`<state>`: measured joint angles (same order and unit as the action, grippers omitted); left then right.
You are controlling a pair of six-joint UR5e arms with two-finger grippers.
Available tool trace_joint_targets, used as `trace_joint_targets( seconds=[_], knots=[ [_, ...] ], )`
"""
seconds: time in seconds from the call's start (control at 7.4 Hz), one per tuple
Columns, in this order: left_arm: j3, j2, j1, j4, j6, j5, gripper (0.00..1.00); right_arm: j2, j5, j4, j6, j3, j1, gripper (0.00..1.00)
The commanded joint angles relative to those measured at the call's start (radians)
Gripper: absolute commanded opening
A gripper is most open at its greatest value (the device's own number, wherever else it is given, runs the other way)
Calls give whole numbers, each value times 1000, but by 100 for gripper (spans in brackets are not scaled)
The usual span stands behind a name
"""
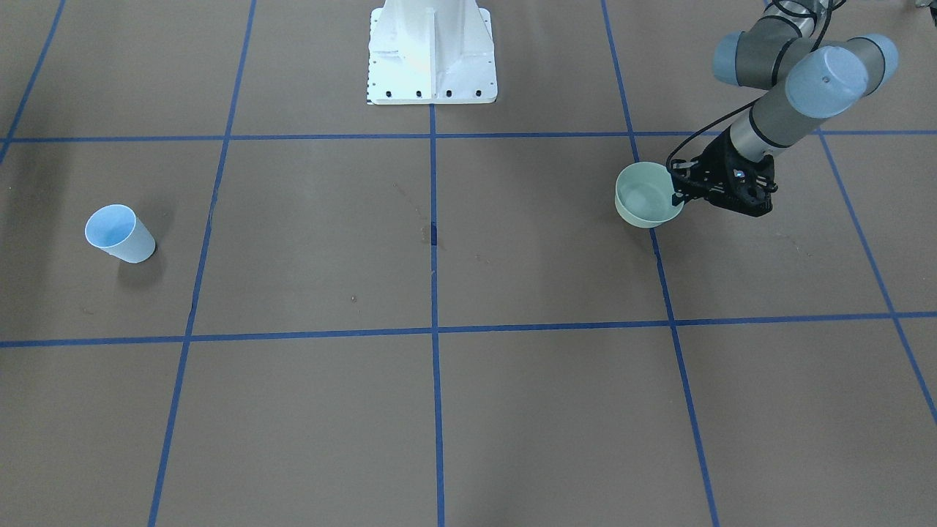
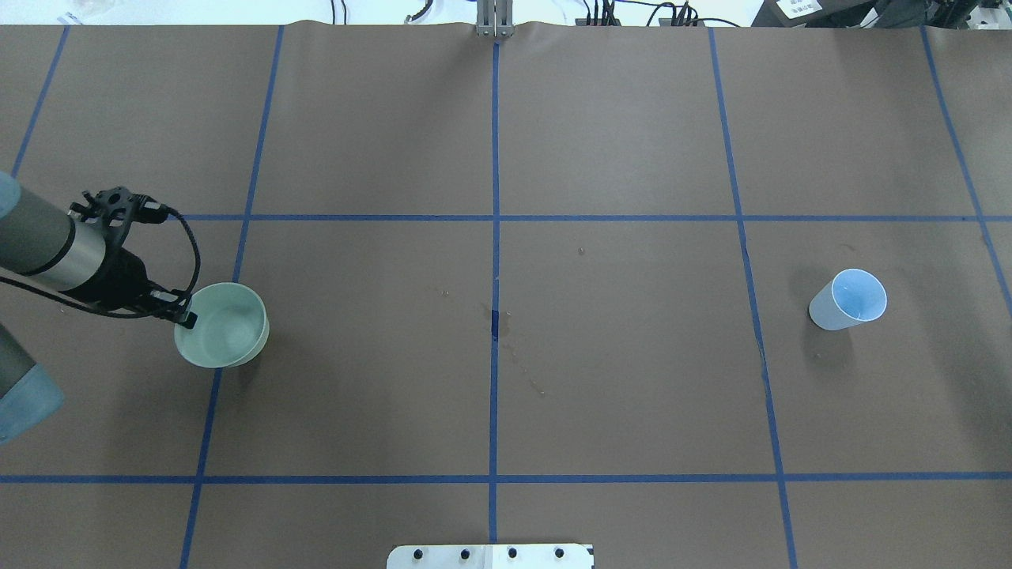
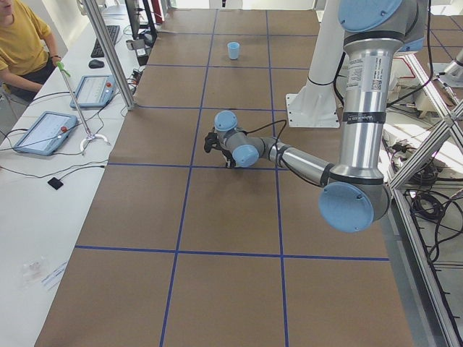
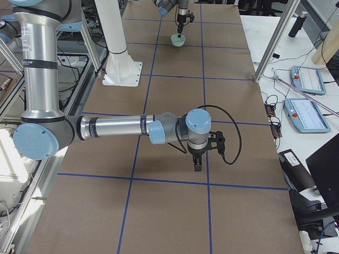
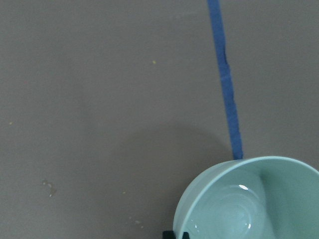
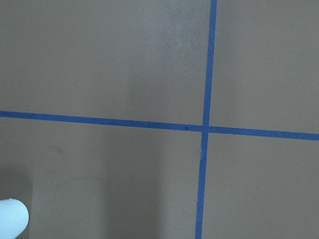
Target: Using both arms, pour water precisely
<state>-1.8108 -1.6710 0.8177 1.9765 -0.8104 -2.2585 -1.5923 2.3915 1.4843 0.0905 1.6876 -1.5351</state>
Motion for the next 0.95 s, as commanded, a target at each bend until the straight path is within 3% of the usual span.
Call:
trace_joint_targets(
  seconds=[0.0, 0.27, 0.81],
  knots=[
    [42, -229, 5, -163, -90, 5, 0, 0, 0, -1, 0, 0, 1, 100],
    [176, -434, -14, -177, -211, 34, 0, 2, 0, -1, 0, 1, 1, 100],
    [399, -718, -221, -170, -394, 250, 0, 2, 0, -1, 32, 21, 6, 100]
  ],
)
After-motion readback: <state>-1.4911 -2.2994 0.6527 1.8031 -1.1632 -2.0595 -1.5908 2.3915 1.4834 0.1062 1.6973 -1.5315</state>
